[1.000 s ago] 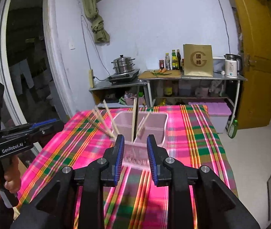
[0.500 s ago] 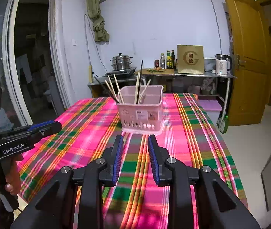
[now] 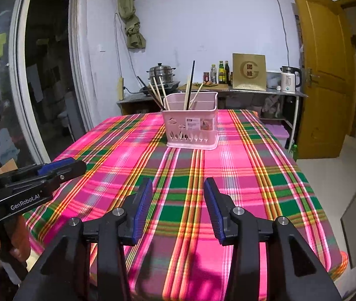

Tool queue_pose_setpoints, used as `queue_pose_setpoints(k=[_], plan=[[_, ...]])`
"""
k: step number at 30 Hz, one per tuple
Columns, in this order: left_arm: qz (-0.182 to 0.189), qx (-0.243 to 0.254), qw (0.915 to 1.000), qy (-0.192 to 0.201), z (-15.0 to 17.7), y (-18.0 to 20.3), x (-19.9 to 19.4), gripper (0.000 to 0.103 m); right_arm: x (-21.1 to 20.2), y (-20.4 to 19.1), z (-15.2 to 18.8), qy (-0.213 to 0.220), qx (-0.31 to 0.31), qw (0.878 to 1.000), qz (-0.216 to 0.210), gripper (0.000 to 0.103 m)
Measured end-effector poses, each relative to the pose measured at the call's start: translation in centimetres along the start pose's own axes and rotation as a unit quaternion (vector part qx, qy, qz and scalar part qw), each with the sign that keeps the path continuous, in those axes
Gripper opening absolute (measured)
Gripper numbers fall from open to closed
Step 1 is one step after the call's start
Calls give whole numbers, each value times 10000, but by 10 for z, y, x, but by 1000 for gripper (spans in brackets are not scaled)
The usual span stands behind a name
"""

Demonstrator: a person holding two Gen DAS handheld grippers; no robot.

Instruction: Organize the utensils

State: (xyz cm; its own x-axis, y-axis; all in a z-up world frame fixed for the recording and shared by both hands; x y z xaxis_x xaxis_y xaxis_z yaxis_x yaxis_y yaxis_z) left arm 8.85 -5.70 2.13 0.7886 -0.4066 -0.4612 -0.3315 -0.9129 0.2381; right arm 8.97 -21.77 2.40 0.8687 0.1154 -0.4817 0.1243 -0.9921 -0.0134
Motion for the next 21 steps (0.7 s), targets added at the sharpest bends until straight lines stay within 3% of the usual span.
queue_pose_setpoints(k=[21], plan=[[-82,-7,9999,-147,18,5,3,32,2,-2,15,-46,-83,9999,70,44]])
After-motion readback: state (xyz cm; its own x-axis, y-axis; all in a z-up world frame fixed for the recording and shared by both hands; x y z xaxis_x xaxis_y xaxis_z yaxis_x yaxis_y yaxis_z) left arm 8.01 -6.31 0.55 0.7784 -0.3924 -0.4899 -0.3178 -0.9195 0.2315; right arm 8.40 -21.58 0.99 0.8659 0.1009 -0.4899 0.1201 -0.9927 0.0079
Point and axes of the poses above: each gripper's, at about its wrist camera, not at the fingertips, and x roughly the way its jaws point, y to its right, z to its underside, the point moved 7 cm from there along x, roughly the way its jaws point, and after that the axes turned 10 degrees about z, right-handed, at the moved point
